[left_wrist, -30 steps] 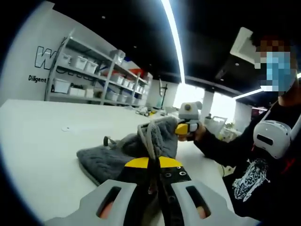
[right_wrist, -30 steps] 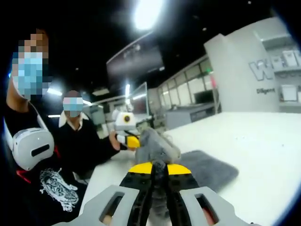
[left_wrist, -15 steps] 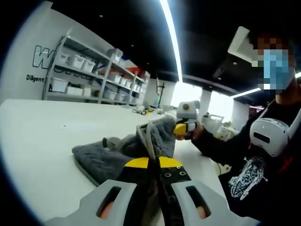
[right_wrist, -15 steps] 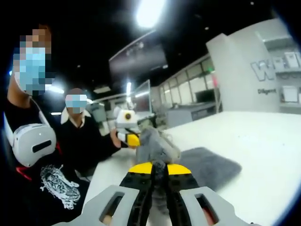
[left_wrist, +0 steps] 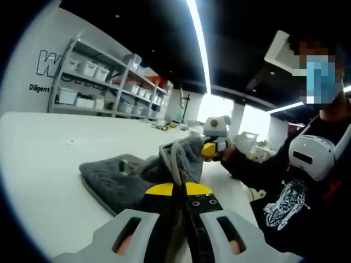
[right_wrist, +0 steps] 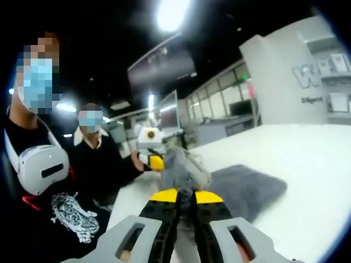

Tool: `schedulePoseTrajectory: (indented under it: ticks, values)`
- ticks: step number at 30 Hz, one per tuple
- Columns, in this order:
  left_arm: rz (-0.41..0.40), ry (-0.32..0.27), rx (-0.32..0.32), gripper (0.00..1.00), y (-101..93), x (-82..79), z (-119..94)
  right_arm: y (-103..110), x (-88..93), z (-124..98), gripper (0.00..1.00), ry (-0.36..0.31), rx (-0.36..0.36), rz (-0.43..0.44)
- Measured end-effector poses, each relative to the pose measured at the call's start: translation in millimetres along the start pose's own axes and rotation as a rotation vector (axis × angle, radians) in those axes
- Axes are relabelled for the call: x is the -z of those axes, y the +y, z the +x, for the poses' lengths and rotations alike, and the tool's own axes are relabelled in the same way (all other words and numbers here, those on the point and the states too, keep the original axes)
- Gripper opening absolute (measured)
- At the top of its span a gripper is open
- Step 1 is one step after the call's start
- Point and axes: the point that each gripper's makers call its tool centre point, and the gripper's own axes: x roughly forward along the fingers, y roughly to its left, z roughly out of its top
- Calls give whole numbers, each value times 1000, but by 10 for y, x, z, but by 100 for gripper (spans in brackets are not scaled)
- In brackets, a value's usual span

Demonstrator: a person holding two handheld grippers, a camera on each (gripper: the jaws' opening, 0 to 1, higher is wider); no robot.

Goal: Open the folded towel by lifting each exposed corner and separating the folded layers until the towel lies flat within the target outline without major curled edges

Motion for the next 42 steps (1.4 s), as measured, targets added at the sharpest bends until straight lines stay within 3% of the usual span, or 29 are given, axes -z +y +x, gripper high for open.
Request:
schedulePoseTrajectory:
  ticks: [42]
  values:
    - [1,75,-2,2,-294,321,-135,495,371,-4,4,26,-19,14]
